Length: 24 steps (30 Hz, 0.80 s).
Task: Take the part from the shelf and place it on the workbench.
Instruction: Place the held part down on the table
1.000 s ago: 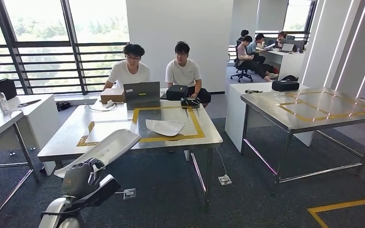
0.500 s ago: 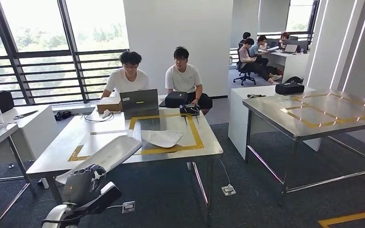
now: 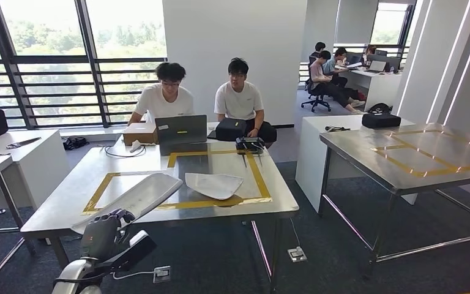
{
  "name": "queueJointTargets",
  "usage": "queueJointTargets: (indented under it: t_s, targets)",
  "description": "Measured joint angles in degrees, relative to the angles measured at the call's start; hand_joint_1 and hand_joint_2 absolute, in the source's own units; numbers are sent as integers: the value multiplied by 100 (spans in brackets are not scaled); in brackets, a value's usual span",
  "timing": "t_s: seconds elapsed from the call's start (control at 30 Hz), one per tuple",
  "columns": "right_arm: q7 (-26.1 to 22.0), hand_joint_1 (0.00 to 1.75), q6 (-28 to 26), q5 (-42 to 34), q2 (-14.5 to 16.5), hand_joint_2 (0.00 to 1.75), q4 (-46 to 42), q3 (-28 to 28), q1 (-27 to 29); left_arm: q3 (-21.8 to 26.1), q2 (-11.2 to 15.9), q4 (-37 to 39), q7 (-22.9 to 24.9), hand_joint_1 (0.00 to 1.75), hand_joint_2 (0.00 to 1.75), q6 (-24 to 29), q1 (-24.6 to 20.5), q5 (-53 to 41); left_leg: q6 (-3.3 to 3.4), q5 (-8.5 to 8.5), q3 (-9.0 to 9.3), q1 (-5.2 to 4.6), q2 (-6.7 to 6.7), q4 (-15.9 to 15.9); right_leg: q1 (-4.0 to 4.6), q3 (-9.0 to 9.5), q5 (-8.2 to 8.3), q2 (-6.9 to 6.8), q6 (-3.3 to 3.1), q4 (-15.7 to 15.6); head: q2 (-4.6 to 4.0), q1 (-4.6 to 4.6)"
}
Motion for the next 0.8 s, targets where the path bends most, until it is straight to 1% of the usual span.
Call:
queueJointTargets:
  t_s: [0.03, 0.07, 0.1, 0.13, 0.17, 0.2, 0.23, 0.27, 0.3, 0.33, 0.4, 0.43, 0.47, 0.5, 0.53, 0.57, 0.6, 0.63, 0.67, 0.7, 0.77, 0.8]
  targets:
    - [-1, 0, 0, -14, -1, 0, 0, 0, 1, 0, -32, 5, 2, 159, 175, -5, -14, -13, 23, -57, 56, -4, -9, -1, 6, -272, -102, 1, 16, 341, 0, 5]
    - [-3, 0, -1, -27, -3, 0, 0, 0, 7, 0, -67, 11, 2, 159, 175, -12, -14, -25, 34, -119, 120, -10, -24, -1, 12, -532, -279, 2, 24, 598, 1, 11]
    - [-6, 0, -1, -38, -5, 0, 0, 0, 16, 0, -100, 18, -2, 159, 175, -18, -6, -37, 39, -186, 195, -16, -39, 0, 20, -732, -455, 2, 24, 717, 1, 17]
    - [-10, 0, -1, -47, -6, 0, 0, 0, 24, 0, -126, 26, -5, 159, 175, -24, 0, -45, 39, -257, 282, -21, -51, 0, 28, -856, -554, 3, 17, 680, 1, 22]
    - [-14, 0, -1, -53, -7, 0, 0, 0, 30, 0, -149, 32, -10, 159, 175, -28, 1, -47, 35, -331, 379, -27, -58, 1, 35, -902, -504, 3, 3, 489, 1, 26]
    - [-16, 0, -1, -57, -8, 0, 0, 0, 35, 0, -172, 36, -14, 159, 175, -33, -4, -49, 26, -410, 478, -32, -59, 1, 42, -883, -259, 2, -18, 167, 1, 29]
    - [-16, 0, -1, -57, -12, 0, 0, 0, 43, 0, -192, 40, -16, 159, 175, -38, -14, -49, 14, -489, 574, -40, -61, 9, 56, -843, 120, 1, -45, -212, 0, 31]
    - [-15, 0, -1, -57, -16, 0, 0, 0, 50, 0, -218, 45, -20, 159, 175, -49, -27, -49, -7, -571, 639, -52, -72, 15, 72, -793, 440, 4, -74, -515, -1, 33]
    - [-12, 0, -1, -56, -21, 0, 0, 0, 56, 0, -238, 48, -23, 159, 175, -64, -41, -50, -32, -652, 689, -64, -81, 15, 89, -738, 680, 7, -101, -715, -1, 34]
    - [-9, 0, -1, -55, -25, 0, 0, -1, 62, 0, -251, 48, -27, 159, 175, -77, -55, -52, -58, -696, 746, -75, -92, 41, 92, -695, 796, 13, -126, -810, -1, 34]
    - [-5, 0, -2, -52, -28, 0, 0, -2, 59, -1, -263, 40, -32, 159, 175, -93, -102, -55, -117, -693, 780, -85, -95, 174, 77, -568, 809, 19, -187, -834, 0, 27]
    - [-5, 0, -5, -52, -30, 0, 0, -3, 56, -1, -263, 38, -35, 159, 175, -93, -129, -56, -145, -651, 733, -83, -83, 347, 64, -505, 815, 19, -230, -850, -1, 20]
    - [-5, 0, -14, -57, -30, 0, 0, -4, 49, -2, -264, 38, -37, 159, 175, -95, -155, -56, -176, -635, 591, -78, -65, 591, 59, -442, 792, 16, -272, -851, 0, 13]
    - [-6, 0, -24, -63, -31, 0, 0, -4, 42, -3, -266, 40, -38, 159, 175, -102, -169, -57, -204, -684, 394, -66, -45, 898, 54, -388, 762, 14, -302, -854, -1, 7]
    - [-6, 0, -36, -72, -31, 0, 0, -4, 37, -3, -268, 45, -40, 159, 175, -118, -173, -61, -236, -793, 164, -52, -30, 1216, 53, -342, 717, 15, -324, -853, -1, 1]
    - [-7, 0, -46, -81, -32, 0, 0, -6, 36, -4, -272, 53, -38, 159, 175, -140, -170, -66, -265, -960, -64, -33, -21, 1475, 50, -300, 670, 19, -329, -853, -1, -3]
    - [-7, 0, -54, -87, -33, 0, 0, -9, 38, -4, -275, 64, -36, 159, 175, -163, -167, -74, -289, -1125, -243, -13, -16, 1613, 46, -253, 622, 25, -324, -852, -1, -5]
    - [-7, 0, -60, -95, -34, 0, 0, -15, 42, -4, -279, 78, -33, 159, 175, -181, -166, -82, -307, -1212, -349, 5, -11, 1604, 39, -198, 571, 30, -312, -851, -1, -7]
    - [-7, 0, -66, -100, -34, 0, 0, -23, 46, -4, -286, 90, -31, 159, 175, -191, -169, -87, -315, -1173, -380, 20, -2, 1444, 29, -136, 516, 35, -295, -850, -1, -8]
    - [-8, 0, -73, -106, -34, 0, 0, -30, 48, -5, -291, 98, -32, 159, 175, -194, -174, -91, -317, -991, -342, 31, 9, 1157, 17, -69, 460, 37, -273, -849, -1, -9]
    - [-10, 0, -85, -119, -35, 0, 0, -36, 47, -6, -299, 108, -31, 159, 175, -194, -184, -95, -307, -420, -189, 43, 61, 464, 3, 49, 343, 41, -212, -838, -1, -12]
    - [-9, 0, -92, -126, -36, 0, 0, -36, 43, -7, -304, 113, -27, 159, 175, -194, -188, -98, -285, -258, -129, 40, 92, 243, 5, 93, 282, 43, -172, -838, -2, -13]
